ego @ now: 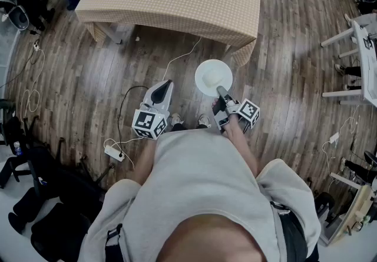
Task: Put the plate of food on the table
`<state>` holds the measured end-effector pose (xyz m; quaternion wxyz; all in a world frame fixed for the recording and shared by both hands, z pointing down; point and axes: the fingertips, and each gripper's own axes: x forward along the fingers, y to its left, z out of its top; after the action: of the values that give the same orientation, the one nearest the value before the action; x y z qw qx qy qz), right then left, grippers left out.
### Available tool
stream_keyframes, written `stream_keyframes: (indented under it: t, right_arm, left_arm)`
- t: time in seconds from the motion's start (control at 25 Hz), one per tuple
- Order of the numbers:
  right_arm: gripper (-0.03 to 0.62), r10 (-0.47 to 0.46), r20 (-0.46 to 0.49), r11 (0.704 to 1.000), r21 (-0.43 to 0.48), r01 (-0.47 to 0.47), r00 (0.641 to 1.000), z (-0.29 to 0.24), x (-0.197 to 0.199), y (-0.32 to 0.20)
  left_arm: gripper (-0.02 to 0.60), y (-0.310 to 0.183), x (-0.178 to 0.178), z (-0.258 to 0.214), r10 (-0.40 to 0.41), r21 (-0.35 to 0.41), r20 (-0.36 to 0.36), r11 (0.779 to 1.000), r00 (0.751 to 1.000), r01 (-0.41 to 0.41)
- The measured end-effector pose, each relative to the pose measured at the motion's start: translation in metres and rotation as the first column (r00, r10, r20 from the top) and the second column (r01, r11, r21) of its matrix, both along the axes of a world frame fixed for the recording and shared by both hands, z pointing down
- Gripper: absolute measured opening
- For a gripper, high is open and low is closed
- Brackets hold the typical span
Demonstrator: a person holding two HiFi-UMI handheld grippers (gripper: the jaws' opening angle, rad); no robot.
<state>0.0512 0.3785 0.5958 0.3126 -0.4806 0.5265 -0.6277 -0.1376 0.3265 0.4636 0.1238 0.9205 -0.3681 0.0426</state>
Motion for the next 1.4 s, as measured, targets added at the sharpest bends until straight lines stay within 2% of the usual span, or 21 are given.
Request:
stream_keyframes:
  t: [0.32,0.68,0.88,1.0,1.4]
  right_arm:
    - [0.02,-0.003,-0.003,1.0,0.004,0.003,1.0,-0.002,-0.002,0.001]
    - [0.026,0.001,-0.014,0.999,-0.035,-0.001,1.0,0.001,0.018,0.011]
    - [0.026,-0.015,0.006,1.0,0.002,0.015,1.0,-0.003,0.033,0.011]
    - [0.026,-0.026,-0.011,0.999,-0.033,0.026,1.0,0.001,0.048,0.014]
    - [0.028,-0.088,-0.015,0.996,0.004,0.088,0.996,0.002,0.079,0.007]
  left_arm:
    - [0.009,0.001,-0.001,0.0,-0.002,-0.003,0.002,1.0,1.0,0.002]
    - [0.011,0.009,0.015,0.002,-0.014,-0.001,0.009,1.0,1.0,0.014]
    - [0.011,0.012,0.029,0.0,-0.026,0.008,0.014,1.0,1.0,0.026]
    - [0.009,0.011,0.042,0.0,-0.031,0.016,0.02,0.999,0.999,0.031]
    - [0.011,0.01,0.076,0.008,-0.064,0.014,0.019,0.998,0.998,0.064]
